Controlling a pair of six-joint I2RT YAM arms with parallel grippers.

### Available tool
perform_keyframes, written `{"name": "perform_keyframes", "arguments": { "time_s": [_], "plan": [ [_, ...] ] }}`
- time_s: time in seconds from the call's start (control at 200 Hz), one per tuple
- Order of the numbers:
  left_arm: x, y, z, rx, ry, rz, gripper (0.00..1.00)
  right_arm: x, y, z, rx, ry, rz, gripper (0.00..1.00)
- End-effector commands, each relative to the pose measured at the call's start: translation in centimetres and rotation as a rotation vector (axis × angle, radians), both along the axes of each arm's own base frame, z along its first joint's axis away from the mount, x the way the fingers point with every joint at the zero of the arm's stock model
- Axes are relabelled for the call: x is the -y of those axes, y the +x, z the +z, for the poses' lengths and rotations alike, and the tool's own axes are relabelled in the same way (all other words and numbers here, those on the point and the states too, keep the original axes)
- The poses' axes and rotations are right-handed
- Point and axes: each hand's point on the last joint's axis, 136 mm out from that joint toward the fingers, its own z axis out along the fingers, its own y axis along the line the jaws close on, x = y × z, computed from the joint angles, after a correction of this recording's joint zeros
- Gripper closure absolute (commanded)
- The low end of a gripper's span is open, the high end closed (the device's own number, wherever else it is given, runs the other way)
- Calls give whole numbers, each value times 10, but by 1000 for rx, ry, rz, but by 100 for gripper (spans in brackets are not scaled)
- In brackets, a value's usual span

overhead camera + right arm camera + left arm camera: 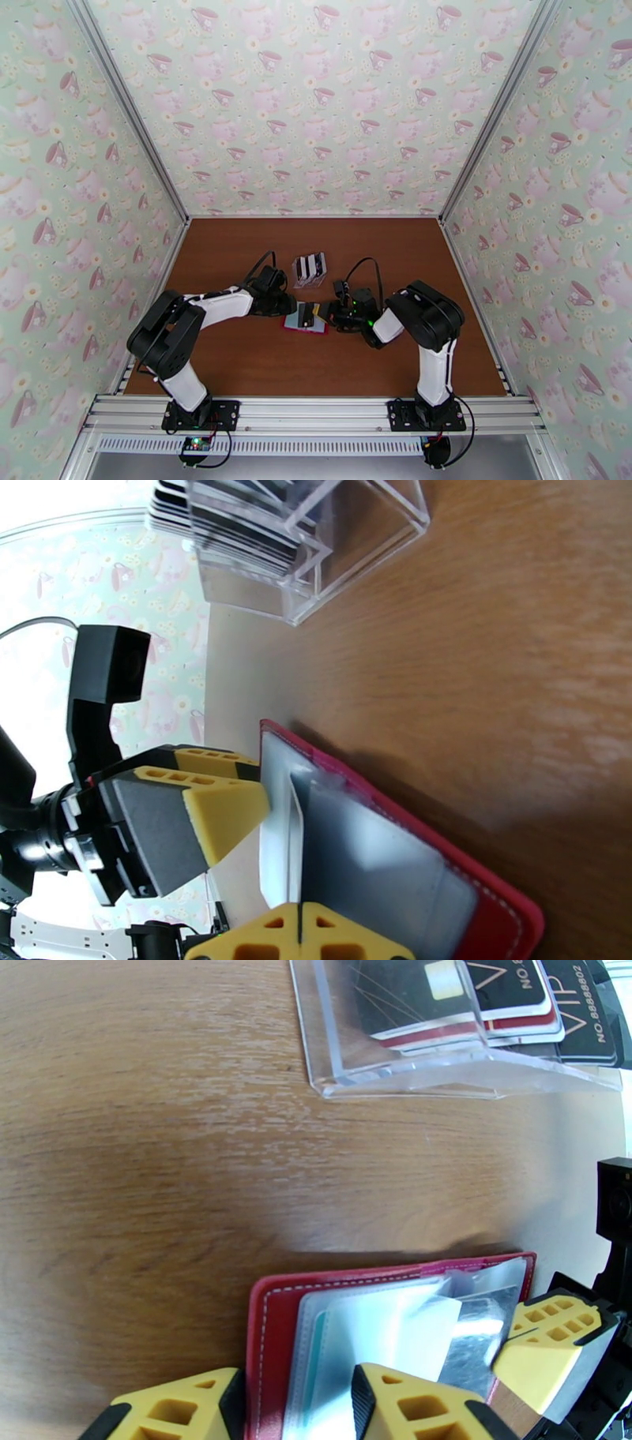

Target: Put the credit cards into the card holder

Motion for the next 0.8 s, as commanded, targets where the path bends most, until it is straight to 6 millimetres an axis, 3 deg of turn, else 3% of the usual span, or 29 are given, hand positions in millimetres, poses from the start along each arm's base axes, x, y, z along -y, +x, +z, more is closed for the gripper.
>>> {"name": "perform_keyframes", "arguments": {
  "time_s": [0.0, 0.225, 0.396, 0.556, 0.796],
  "plan": [
    [-9, -37, -52, -156, 53, -17, 57, 2, -4, -17, -33, -81, -3, 95],
    [-9, -38, -53, -159, 52, -14, 57, 8, -6, -23, -52, -170, -3, 92],
    [-7, -37, -52, -161, 42, -7, 56, 14, -12, -22, -43, -320, 26, 85],
    [-6, -36, -45, -156, 25, -3, 53, 22, -11, -11, -14, -419, 25, 63],
    [-11, -36, -24, -124, 15, 8, 50, 31, -13, 15, 53, -552, 16, 57]
  ]
}}
